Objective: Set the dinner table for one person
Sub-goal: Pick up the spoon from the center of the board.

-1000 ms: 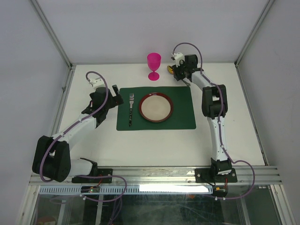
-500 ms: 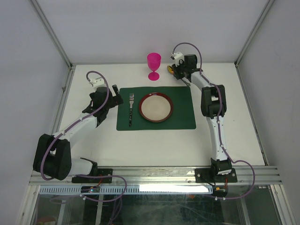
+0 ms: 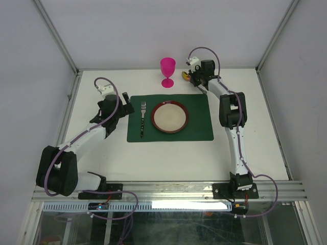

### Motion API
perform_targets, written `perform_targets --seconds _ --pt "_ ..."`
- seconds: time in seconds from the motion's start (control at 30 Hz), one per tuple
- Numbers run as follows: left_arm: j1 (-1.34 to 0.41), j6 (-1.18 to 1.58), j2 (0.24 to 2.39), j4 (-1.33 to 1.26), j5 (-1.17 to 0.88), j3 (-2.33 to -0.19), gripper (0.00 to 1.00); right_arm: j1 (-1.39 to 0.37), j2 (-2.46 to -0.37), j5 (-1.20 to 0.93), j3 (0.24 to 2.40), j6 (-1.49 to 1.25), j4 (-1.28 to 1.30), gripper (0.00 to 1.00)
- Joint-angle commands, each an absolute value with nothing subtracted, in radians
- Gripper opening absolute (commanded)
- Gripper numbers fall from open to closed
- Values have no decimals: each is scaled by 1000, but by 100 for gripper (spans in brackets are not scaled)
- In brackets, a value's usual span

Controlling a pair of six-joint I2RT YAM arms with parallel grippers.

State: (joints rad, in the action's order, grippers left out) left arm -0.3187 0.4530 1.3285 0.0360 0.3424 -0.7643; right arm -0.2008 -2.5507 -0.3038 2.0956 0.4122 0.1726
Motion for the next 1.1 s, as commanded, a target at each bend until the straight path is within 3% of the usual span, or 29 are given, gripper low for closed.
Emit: perform_targets --seconds 0.0,1.07 --pt "-308 433 1317 13 367 -802 99 -203 -2508 -304 2070 416 151 0" --pt "-309 448 1327 0 338 -811 99 -203 -2358 -233 2017 451 115 0"
